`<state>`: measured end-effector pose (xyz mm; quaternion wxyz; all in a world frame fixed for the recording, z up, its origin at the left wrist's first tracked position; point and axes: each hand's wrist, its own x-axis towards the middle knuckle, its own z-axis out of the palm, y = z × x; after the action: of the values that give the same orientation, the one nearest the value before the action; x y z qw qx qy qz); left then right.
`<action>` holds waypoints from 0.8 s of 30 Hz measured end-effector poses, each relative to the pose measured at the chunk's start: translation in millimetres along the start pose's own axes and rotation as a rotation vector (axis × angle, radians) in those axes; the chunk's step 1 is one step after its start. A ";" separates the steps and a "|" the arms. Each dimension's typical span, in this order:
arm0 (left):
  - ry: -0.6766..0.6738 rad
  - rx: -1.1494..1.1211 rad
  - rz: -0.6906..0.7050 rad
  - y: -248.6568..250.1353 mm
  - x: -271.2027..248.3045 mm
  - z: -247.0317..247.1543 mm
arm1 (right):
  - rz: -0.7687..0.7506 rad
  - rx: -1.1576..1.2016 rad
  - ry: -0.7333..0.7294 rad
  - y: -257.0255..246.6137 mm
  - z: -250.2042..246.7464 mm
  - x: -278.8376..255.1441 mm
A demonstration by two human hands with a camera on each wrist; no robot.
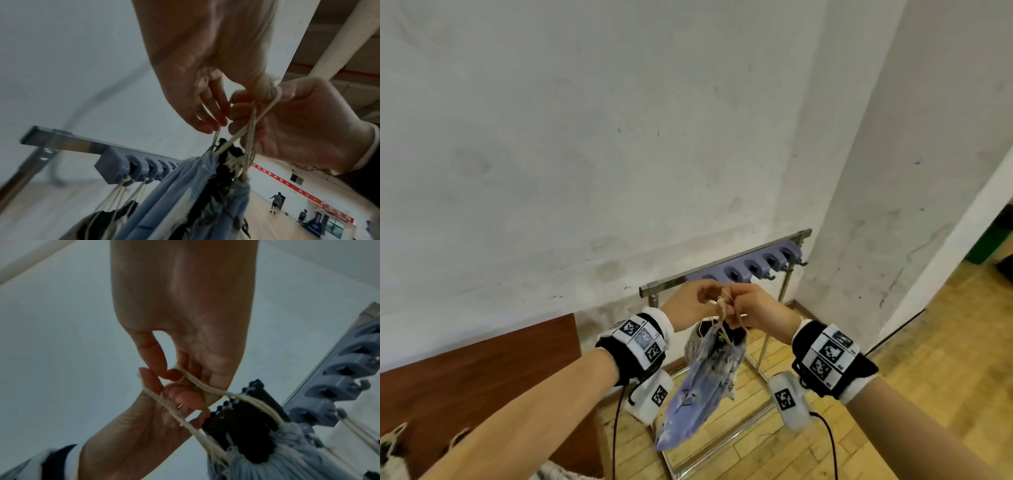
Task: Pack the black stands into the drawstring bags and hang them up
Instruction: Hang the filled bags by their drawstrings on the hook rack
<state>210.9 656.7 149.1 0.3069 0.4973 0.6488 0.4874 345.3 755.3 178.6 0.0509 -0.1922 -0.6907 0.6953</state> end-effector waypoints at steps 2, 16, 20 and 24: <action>0.014 -0.021 0.004 1.6 10.1 12.4 | 0.014 -0.026 0.008 2.4 -15.1 -6.1; -0.213 -0.012 -0.093 11.1 69.4 96.1 | 0.049 -0.017 -0.112 32.7 -118.3 -56.2; -0.041 0.055 -0.152 7.7 92.8 123.2 | 0.011 -0.007 -0.140 44.3 -147.1 -60.7; 0.059 -0.070 -0.244 2.5 116.4 142.8 | -0.036 -0.063 -0.043 52.4 -167.6 -56.9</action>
<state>301.0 813.4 113.6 0.3617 0.3890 0.6960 0.4832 464.5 891.8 143.2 0.0424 -0.1660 -0.7165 0.6762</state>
